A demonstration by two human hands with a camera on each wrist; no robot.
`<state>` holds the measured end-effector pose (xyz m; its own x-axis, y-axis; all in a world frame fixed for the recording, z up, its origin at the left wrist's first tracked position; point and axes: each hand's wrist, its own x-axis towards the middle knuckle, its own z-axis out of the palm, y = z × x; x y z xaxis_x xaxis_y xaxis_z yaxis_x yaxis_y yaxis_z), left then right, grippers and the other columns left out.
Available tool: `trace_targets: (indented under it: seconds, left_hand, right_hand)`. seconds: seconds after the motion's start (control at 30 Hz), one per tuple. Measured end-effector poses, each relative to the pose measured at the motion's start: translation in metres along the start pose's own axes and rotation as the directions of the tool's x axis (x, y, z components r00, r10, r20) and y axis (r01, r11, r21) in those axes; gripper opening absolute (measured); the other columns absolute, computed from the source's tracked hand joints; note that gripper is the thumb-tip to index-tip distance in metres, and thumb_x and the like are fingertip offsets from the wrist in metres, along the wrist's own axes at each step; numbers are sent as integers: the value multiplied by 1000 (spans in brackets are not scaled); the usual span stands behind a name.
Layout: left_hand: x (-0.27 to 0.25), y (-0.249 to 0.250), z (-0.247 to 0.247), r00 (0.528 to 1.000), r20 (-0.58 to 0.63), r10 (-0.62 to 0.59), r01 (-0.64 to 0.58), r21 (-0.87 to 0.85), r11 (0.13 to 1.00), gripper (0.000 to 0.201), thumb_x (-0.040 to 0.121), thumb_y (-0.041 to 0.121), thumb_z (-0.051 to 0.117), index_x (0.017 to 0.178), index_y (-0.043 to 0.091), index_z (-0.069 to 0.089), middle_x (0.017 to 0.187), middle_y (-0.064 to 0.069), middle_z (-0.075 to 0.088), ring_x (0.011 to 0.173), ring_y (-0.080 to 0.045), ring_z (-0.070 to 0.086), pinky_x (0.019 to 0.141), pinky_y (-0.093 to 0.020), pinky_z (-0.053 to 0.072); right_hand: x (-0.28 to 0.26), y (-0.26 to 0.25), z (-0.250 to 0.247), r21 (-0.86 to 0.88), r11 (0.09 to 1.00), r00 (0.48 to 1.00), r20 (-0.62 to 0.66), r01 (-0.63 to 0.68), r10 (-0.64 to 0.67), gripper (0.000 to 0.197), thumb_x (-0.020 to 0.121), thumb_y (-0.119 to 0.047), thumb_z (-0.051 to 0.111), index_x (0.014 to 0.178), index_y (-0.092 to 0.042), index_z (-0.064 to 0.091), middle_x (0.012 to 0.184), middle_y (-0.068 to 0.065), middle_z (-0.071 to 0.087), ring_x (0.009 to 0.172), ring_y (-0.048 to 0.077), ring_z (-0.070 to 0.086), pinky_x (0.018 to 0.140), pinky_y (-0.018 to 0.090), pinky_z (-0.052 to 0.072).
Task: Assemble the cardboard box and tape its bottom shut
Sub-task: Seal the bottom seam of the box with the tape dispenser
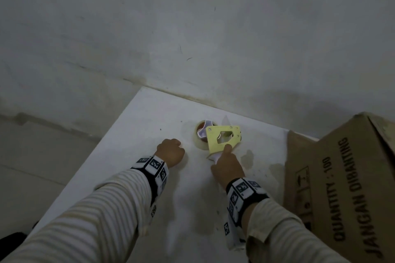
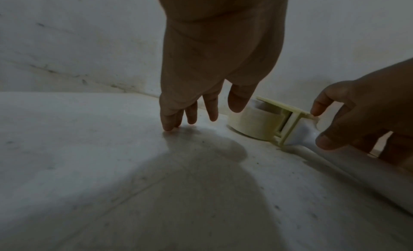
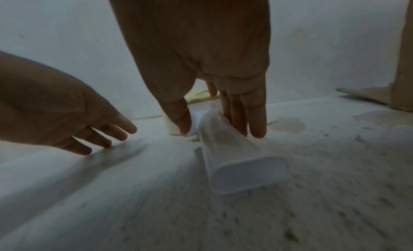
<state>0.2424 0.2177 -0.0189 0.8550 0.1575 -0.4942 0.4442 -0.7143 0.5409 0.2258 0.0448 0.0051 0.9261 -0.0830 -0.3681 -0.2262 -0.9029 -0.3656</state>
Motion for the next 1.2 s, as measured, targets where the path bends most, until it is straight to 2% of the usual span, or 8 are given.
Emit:
trace_targets:
  seconds: [0.27,0.4,0.5,0.57,0.73,0.83,1.03,1.2]
  left_hand:
    - [8,6,-1,999,39,-24,19,116,993,46,91,29,45,135,17,47,143,-12,41,131,-32,40,107,-35,32]
    - [0,19,-9,996,80,42,-45,33,998,27,96,16,40,107,1,60,133,-19,52,115,-28,51,95,-29,38]
    - [-13,43,-19,992,110,67,-45,-188,981,36,102,16,31,126,-1,52,131,-18,53,109,-25,55,85,-30,44]
    - [-24,60,-23,988,116,100,-58,-322,945,33,102,29,34,105,7,58,107,-13,58,80,-20,53,65,-25,40]
    - [-49,104,-30,939,281,198,84,-747,659,57,98,51,29,121,4,51,107,-14,62,100,-31,58,89,-42,45]
    - [-69,133,-35,871,349,346,198,-893,404,70,96,58,24,131,0,43,128,-24,54,119,-37,52,95,-46,44]
    - [-123,188,-24,774,300,558,236,-954,185,49,96,42,34,97,0,61,89,-19,73,77,-29,73,70,-37,61]
    - [-164,220,-4,800,183,571,193,-980,45,42,96,29,32,97,0,63,74,-15,74,59,-20,72,57,-29,61]
  right_hand:
    - [-8,-1,-18,-45,999,997,-77,-2,-1,63,86,-14,50,142,-14,21,127,23,45,113,37,51,90,38,46]
    - [-12,-11,-61,-30,998,998,-24,56,-57,62,89,-27,50,142,-13,22,130,22,46,116,38,51,93,39,44]
    - [-24,-25,-113,62,991,993,9,116,-116,50,90,-27,49,135,-10,35,115,19,56,92,31,56,71,32,45]
    - [-41,-36,-151,198,973,992,16,116,-122,31,87,-25,48,113,-8,49,92,16,56,72,27,53,57,29,42]
    - [-100,-43,-235,385,905,981,-16,183,-192,27,67,-28,46,81,-5,47,73,13,47,64,23,45,51,28,35]
    - [-118,-30,-275,376,910,982,7,174,-190,18,82,-14,42,79,1,51,70,18,53,53,25,49,48,25,40]
    - [-147,16,-313,407,894,977,18,187,-213,23,86,-11,39,87,5,55,70,18,59,49,25,54,46,26,47]
    - [-171,66,-329,457,858,966,-10,233,-257,24,90,-11,37,86,3,55,70,17,59,46,21,56,47,27,46]
